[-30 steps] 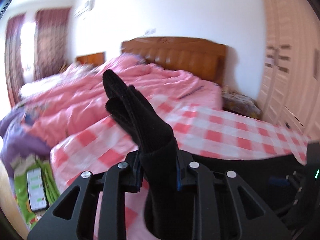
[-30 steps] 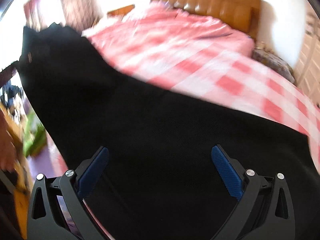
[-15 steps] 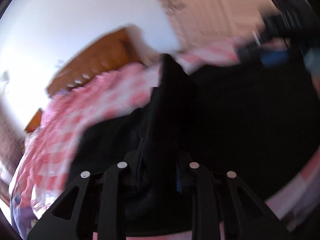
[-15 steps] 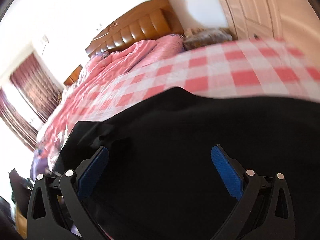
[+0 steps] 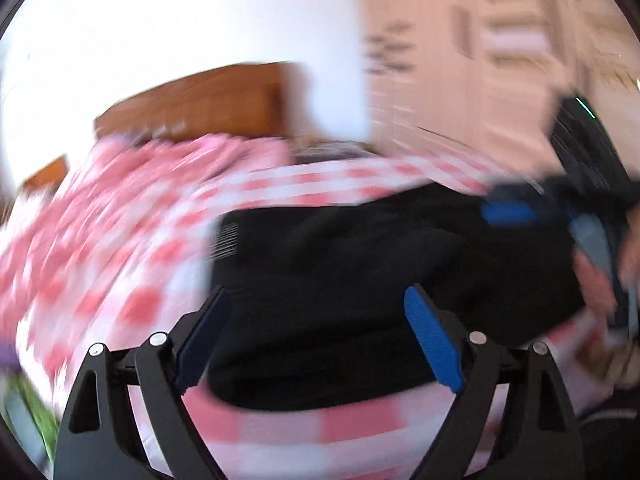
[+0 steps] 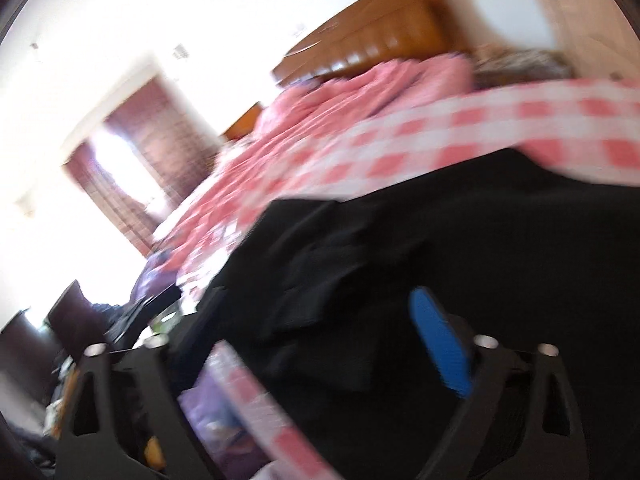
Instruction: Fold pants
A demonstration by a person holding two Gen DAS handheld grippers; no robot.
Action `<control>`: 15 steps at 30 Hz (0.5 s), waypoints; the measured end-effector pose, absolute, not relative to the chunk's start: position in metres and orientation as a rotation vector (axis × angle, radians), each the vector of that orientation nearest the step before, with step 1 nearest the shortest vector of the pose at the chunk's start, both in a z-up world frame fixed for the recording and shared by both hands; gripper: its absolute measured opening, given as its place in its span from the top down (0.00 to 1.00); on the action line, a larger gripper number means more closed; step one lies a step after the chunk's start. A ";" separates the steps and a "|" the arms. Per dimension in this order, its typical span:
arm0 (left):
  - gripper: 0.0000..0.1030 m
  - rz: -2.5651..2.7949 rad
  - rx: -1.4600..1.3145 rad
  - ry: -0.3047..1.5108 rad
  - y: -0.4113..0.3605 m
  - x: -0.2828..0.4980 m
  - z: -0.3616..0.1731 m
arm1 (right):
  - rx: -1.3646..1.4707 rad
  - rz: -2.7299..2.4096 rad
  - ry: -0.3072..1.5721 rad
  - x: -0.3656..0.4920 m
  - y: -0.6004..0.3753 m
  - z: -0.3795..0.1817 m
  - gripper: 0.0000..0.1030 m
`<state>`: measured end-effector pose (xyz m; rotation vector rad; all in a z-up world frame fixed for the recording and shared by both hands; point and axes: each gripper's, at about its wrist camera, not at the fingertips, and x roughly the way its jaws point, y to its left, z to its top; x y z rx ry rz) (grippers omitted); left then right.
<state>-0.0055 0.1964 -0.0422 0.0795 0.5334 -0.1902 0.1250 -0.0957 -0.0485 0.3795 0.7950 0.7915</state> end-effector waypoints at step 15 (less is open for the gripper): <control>0.15 -0.102 0.127 0.575 0.221 -0.015 -0.070 | 0.331 0.739 0.857 0.152 -0.030 -0.061 0.89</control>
